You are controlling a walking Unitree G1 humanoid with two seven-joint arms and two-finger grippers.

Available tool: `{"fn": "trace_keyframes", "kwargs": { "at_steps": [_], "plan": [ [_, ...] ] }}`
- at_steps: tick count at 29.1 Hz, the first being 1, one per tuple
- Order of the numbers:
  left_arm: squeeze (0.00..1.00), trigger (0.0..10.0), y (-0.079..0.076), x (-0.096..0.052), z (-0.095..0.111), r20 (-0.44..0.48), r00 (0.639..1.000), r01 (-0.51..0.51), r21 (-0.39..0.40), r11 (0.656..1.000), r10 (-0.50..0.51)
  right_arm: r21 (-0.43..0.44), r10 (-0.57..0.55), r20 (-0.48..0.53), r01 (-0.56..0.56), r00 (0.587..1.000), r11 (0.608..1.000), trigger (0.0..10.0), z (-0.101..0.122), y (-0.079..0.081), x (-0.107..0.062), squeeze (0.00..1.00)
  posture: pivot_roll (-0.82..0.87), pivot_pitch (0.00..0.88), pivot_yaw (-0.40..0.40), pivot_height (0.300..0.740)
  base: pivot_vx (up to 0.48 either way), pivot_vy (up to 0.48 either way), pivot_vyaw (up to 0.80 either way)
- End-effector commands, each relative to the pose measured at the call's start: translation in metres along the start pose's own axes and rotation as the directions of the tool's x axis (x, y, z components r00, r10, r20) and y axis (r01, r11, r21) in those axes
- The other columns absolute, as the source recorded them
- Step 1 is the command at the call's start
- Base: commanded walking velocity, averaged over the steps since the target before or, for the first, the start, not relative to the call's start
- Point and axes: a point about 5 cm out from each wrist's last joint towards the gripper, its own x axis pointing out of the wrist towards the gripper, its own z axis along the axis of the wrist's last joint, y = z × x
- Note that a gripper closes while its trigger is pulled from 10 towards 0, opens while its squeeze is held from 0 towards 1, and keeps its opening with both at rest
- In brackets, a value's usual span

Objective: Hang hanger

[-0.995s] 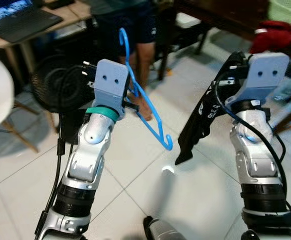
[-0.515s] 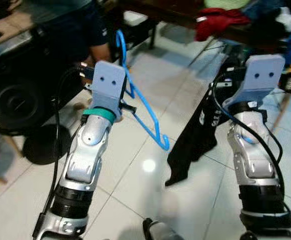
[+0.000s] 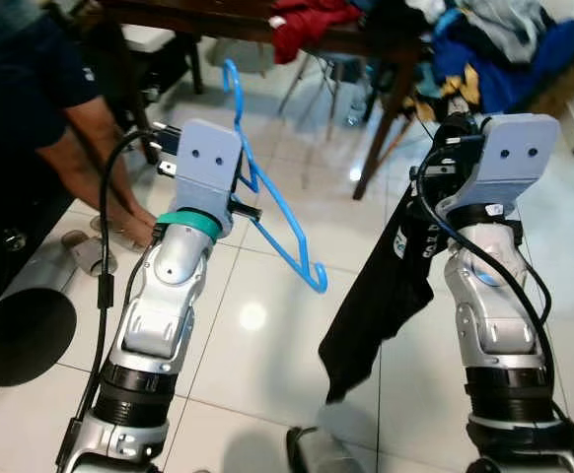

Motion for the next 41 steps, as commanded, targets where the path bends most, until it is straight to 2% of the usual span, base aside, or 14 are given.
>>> {"fn": "trace_keyframes", "kwargs": {
  "at_steps": [1,16,20,29,31,34,36,37,38,39,41],
  "plan": [
    [0.0,10.0,-0.003,0.0,0.0,0.002,1.0,0.01,0.007,1.0,-0.01,0.001,-0.011,0.027,0.011,1.0,1.0,10.0,0.005,-0.002,0.001,0.0,-0.12,0.051,0.034,0.74,0.0,0.0,-0.8],
    [0.0,10.0,-0.001,0.001,0.001,0.011,1.0,-0.001,0.017,1.0,0.001,0.007,-0.015,0.027,0.015,1.0,1.0,10.0,0.005,-0.002,0.002,0.0,-0.11,0.05,0.035,0.74,0.0,0.0,-0.8],
    [0.0,10.0,-0.001,0.001,0.001,0.023,1.0,-0.005,0.03,1.0,0.005,0.005,-0.012,0.028,0.012,1.0,1.0,10.0,0.005,-0.001,0.002,0.0,-0.11,0.049,0.035,0.74,0.439,0.0,-0.8],
    [0.0,10.0,0.0,0.002,0.001,0.026,1.0,-0.015,0.031,0.999,0.014,-0.014,0.019,0.044,-0.018,0.999,1.0,10.0,0.006,0.003,0.002,0.0,-0.11,0.043,0.033,0.74,0.449,0.0,0.0],
    [0.0,10.0,0.001,0.001,0.002,0.035,0.999,-0.026,0.055,0.998,0.024,0.001,0.081,0.052,-0.081,0.995,0.997,10.0,0.006,0.011,0.0,0.0,-0.11,0.043,0.033,0.74,0.45,0.0,0.0],
    [0.0,10.0,0.002,0.001,0.002,0.042,0.999,-0.032,0.072,0.997,0.029,0.009,0.107,0.054,-0.108,0.993,0.994,10.0,0.006,0.015,-0.001,0.0,-0.11,0.043,0.033,0.74,0.45,0.0,0.0],
    [0.0,10.0,0.004,-0.001,0.003,0.065,0.997,-0.041,0.127,0.991,0.033,0.016,0.142,0.054,-0.143,0.988,0.99,10.0,0.005,0.021,-0.002,0.0,-0.1,0.04,0.036,0.74,0.45,0.0,0.0],
    [0.0,10.0,0.004,-0.001,0.003,0.065,0.997,-0.041,0.127,0.991,0.033,0.016,0.142,0.054,-0.143,0.988,0.99,10.0,0.005,0.021,-0.002,0.0,-0.1,0.04,0.036,0.74,0.45,0.0,0.0],
    [0.0,10.0,0.006,-0.003,0.001,0.072,0.996,-0.057,0.16,0.986,0.045,0.034,0.198,0.056,-0.2,0.979,0.979,10.0,0.004,0.032,-0.003,0.0,-0.07,0.04,0.03,0.74,0.45,0.0,0.0],
    [0.0,10.0,0.006,-0.003,0.001,0.072,0.996,-0.057,0.16,0.986,0.045,0.034,0.198,0.056,-0.2,0.979,0.979,10.0,0.004,0.032,-0.003,0.0,-0.07,0.04,0.03,0.74,0.45,0.0,0.0],
    [0.0,10.0,0.011,-0.007,-0.001,0.078,0.995,-0.084,0.193,0.978,0.07,0.062,0.268,0.065,-0.272,0.961,0.96,10.0,0.005,0.048,-0.003,0.0,-0.06,0.04,0.024,0.74,0.45,0.0,0.0]
  ]
}}
